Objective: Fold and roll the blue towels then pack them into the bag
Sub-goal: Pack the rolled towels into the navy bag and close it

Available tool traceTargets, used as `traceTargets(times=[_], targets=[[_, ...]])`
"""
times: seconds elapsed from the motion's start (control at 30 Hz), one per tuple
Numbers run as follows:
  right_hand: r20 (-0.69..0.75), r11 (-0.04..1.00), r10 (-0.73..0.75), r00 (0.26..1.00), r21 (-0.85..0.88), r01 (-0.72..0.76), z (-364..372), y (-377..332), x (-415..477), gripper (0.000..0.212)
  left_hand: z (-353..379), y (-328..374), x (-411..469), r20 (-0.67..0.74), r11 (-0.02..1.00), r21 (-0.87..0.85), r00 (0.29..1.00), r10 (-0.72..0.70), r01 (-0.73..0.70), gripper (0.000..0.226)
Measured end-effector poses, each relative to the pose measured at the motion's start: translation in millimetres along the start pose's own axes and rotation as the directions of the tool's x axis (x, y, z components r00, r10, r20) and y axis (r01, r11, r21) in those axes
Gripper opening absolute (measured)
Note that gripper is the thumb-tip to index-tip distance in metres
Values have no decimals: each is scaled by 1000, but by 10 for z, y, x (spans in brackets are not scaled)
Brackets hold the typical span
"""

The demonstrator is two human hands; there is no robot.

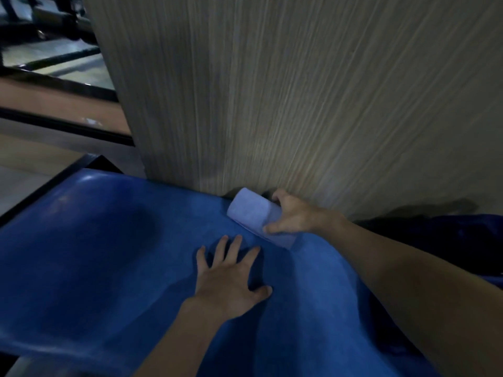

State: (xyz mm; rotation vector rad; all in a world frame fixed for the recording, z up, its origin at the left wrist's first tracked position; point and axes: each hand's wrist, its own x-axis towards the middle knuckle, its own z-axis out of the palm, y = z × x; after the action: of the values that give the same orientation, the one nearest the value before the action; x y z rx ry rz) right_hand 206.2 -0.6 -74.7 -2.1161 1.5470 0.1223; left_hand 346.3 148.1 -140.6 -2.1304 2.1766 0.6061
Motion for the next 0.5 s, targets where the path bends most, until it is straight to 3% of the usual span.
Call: traceTargets(times=[0.03,0.13,0.2,0.23,0.3,0.33,0.43,0.5], targets=[[11,999,-3,1000,36,3,14,-21,-50,78,-8,8,-11,-5,1000,-6,1000,-5,5,84],[-12,986,8,1000,167,-6,42,-15,-242,52,-83,62,-26,-126,997,-76,992,-26,16,69],[-71,960,7,997,281,13,4,37,-443,44,-157,135,-42,-282,956,-292,956,-81,-5,58],[-112,933,7,994,359,34,-29,75,-575,41,-223,200,-55,-322,880,-473,938,-129,-41,58],[-209,845,32,977,528,85,-127,147,-892,40,-412,392,-87,-296,591,-797,934,-199,-127,62],[-249,792,60,967,601,106,-185,178,-1080,41,-519,513,-107,-269,460,-873,947,-175,-163,62],[-311,635,101,945,751,179,-364,316,-1640,39,-824,961,-208,-218,165,-960,973,72,-228,63],[-346,563,111,931,794,228,-470,462,-1994,41,-997,1334,-310,-205,57,-974,959,196,-220,57]])
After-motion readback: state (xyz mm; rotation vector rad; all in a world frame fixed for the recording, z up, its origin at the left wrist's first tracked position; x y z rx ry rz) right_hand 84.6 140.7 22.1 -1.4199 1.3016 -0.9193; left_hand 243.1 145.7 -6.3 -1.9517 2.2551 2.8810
